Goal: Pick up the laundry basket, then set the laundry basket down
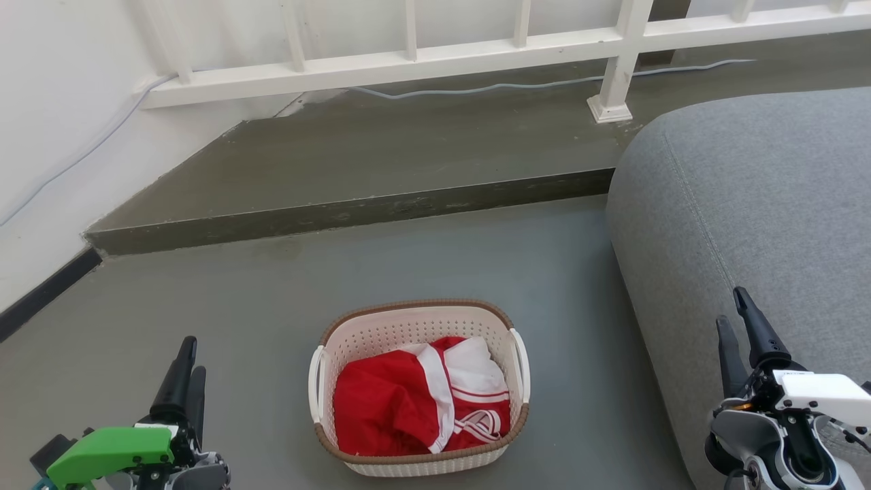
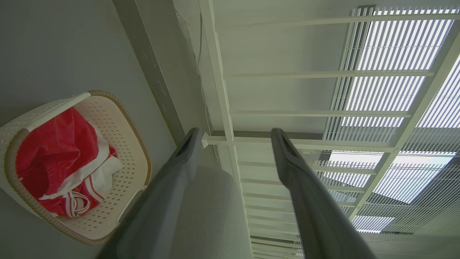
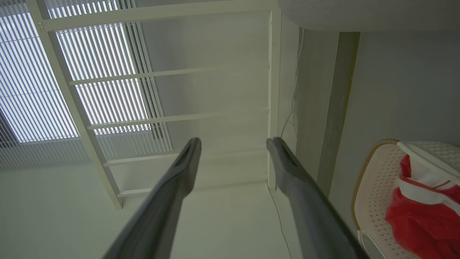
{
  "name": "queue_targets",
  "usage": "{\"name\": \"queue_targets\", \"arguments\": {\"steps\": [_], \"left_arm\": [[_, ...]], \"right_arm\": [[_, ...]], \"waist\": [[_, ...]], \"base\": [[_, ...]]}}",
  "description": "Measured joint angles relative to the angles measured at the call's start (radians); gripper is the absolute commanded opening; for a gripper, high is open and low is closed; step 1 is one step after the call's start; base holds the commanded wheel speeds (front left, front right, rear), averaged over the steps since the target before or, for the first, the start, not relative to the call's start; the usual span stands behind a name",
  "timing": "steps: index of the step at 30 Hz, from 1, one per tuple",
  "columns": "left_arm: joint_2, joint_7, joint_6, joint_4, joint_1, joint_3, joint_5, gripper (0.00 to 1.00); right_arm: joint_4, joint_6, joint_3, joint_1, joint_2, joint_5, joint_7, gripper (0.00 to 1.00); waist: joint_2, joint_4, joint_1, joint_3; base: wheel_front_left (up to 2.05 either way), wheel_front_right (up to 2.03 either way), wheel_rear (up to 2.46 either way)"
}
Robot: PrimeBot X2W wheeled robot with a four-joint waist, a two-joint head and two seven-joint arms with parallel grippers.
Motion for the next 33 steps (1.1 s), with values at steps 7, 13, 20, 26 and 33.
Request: {"name": "queue_targets", "arguments": {"steps": [7, 13, 20, 26, 33], "left_arm": [[0.003, -0.028, 0.0, -0.024, -0.001, -0.02, 0.026, 1.0], [0.009, -0.053, 0.0, -0.035, -0.005, -0.043, 0.072, 1.0], [0.038, -0.08, 0.0, -0.051, -0.011, -0.074, 0.148, 1.0], [0.042, -0.102, 0.0, -0.056, -0.014, -0.103, 0.219, 1.0], [0.06, -0.123, 0.0, -0.06, -0.032, -0.136, 0.323, 1.0]], "right_arm": [[-0.025, 0.0, 0.02, -0.002, -0.001, -0.022, -0.019, 1.0], [-0.05, 0.0, 0.05, -0.012, -0.006, -0.055, -0.044, 1.0], [-0.081, 0.0, 0.09, -0.028, -0.027, -0.123, -0.073, 1.0], [-0.096, 0.0, 0.128, -0.039, -0.039, -0.168, -0.096, 1.0], [-0.113, 0.0, 0.175, -0.044, -0.057, -0.245, -0.121, 1.0]], "waist": [[0.0, 0.0, 0.0, 0.001], [0.0, -0.002, 0.0, 0.003], [0.0, -0.004, 0.0, 0.004], [0.0, -0.006, 0.0, 0.005], [0.0, -0.006, 0.0, 0.006]], "base": [[0.0, 0.0, 0.0], [0.0, 0.0, 0.0], [0.0, 0.0, 0.0], [0.0, 0.0, 0.0], [0.0, 0.0, 0.0]]}}
